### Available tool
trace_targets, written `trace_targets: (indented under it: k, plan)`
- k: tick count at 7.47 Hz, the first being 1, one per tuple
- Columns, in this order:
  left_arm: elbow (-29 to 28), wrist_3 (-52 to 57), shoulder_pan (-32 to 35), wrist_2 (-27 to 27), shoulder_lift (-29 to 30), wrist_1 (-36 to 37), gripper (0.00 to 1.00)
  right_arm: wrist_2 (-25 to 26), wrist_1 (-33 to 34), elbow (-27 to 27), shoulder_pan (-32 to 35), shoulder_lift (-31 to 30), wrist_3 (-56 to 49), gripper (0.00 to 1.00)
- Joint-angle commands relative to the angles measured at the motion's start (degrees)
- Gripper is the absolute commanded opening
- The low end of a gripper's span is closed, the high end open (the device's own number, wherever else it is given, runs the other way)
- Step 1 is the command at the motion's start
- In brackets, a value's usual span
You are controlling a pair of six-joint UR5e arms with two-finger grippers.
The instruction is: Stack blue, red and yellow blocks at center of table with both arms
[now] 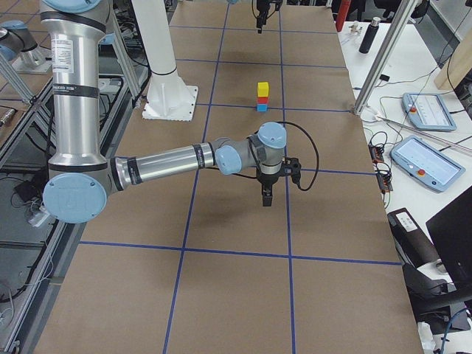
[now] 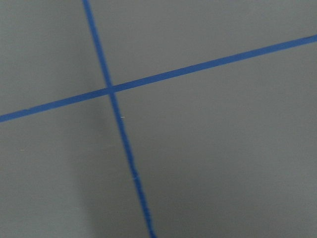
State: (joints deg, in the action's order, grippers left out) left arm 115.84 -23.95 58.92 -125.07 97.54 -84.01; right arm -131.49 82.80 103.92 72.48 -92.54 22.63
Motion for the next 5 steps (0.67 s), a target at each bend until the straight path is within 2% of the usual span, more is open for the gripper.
trace_targets:
  k: [1,2,5]
  plan:
    - [-9.28,13.45,12.05,-8.06,-6.31,-6.16,0.99,-5.78,-0.01,-0.03,4.93,-1.76,-3.12,1.0]
    - [-12.71,16.27,15.57,-10.17,-6.57,-6.17,0.99,-5.89,-0.01,0.05,5.39,-2.11,-3.2,1.0]
    - [-13.53,20.78,19.47,-11.51,-9.21,-7.23,0.99,-5.8,-0.01,-0.9,5.3,-1.68,-3.29,1.0]
